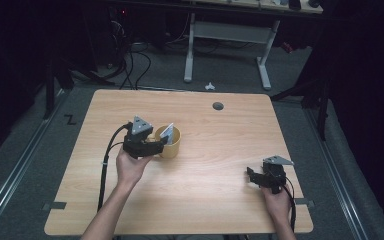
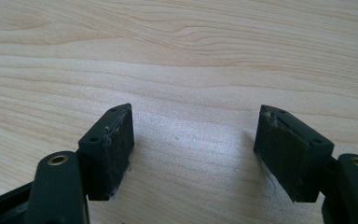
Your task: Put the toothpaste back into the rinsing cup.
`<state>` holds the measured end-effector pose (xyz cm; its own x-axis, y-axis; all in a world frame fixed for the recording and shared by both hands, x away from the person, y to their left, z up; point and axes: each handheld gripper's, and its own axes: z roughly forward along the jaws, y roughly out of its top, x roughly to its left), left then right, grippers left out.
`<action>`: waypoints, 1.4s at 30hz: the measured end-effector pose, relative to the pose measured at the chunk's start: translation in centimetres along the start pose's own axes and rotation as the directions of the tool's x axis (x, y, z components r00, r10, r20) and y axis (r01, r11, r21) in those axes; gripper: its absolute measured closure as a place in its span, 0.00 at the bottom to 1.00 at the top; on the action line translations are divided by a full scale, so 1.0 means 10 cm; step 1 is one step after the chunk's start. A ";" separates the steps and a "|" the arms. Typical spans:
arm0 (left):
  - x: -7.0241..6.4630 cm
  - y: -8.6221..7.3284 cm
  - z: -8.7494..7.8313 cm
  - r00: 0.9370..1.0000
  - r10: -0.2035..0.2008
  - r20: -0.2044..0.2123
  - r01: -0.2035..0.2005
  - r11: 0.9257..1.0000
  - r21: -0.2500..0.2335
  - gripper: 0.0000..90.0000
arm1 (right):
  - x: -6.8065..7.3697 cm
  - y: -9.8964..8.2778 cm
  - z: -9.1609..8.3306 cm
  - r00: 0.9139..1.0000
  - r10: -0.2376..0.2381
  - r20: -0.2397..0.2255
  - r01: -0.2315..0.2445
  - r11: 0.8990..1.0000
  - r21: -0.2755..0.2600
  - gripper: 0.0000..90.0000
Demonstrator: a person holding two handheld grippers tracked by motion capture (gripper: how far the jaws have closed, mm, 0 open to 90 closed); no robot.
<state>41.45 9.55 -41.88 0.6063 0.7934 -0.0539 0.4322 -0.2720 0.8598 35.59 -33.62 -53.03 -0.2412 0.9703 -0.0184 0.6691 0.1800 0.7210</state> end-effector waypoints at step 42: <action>0.13 -0.17 -0.31 0.998 -0.061 -0.001 0.061 0.996 -0.060 0.42 | 0.00 0.00 0.00 1.000 0.000 0.000 0.000 1.000 0.000 0.32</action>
<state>39.46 12.69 -41.86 0.5779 0.8093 -0.1054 0.4277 -0.1903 0.8837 35.59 -33.62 -53.03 -0.2413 0.9703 -0.0187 0.6690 0.1803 0.7211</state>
